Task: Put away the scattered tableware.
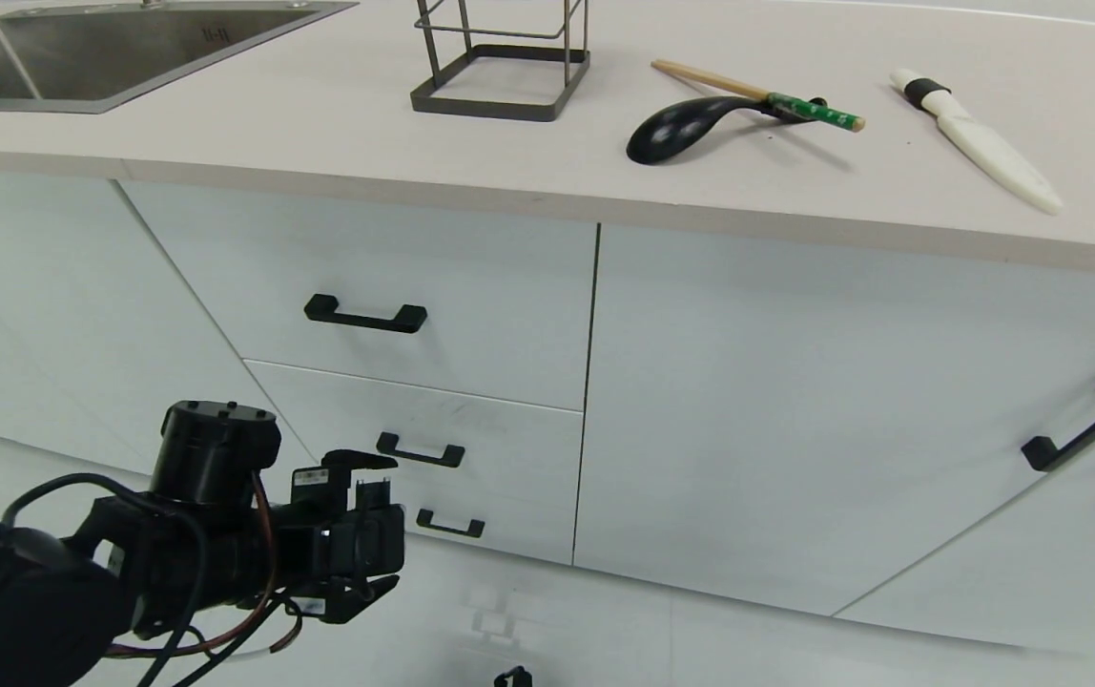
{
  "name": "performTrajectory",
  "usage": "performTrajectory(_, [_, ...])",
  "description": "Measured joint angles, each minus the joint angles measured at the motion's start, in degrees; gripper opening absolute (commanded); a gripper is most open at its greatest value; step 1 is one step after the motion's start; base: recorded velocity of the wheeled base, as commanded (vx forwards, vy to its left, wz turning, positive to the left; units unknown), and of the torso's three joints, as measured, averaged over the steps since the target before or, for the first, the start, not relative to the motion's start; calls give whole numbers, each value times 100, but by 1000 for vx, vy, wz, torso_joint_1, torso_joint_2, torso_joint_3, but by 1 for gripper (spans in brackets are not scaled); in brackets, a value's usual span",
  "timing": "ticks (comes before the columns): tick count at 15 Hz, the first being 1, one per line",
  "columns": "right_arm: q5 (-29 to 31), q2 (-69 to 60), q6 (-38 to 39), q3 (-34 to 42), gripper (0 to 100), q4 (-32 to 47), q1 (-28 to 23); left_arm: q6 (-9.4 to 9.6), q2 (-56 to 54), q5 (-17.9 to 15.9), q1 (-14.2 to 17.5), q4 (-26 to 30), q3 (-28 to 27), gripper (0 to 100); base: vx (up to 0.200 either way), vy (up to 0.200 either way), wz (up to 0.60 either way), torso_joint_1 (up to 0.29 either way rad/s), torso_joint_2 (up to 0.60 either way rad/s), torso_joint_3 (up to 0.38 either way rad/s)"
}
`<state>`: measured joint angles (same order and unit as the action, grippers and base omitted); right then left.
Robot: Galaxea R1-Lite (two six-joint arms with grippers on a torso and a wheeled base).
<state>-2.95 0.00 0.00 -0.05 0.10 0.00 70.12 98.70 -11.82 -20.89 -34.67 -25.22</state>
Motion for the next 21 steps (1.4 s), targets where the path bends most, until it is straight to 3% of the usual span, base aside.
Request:
performTrajectory(2, [-2,0,0,0,0,0,0,44,273,80,65,-257,-18,100,0,0,0,0,0,0])
performTrajectory(5, [-2,0,0,0,0,0,0,525,723,149,141,-597,-179,100,0,0,0,0,0,0])
performTrajectory(8, [-2,0,0,0,0,0,0,684,1013,151,238,-674,-369,100,0,0,0,0,0,0])
performTrajectory(13, [-2,0,0,0,0,0,0,703,1520,146,358,-1391,-558,100,0,0,0,0,0,0])
performTrajectory(21, [-2,0,0,0,0,0,0,684,1982,118,351,-1358,-973,100,0,0,0,0,0,0])
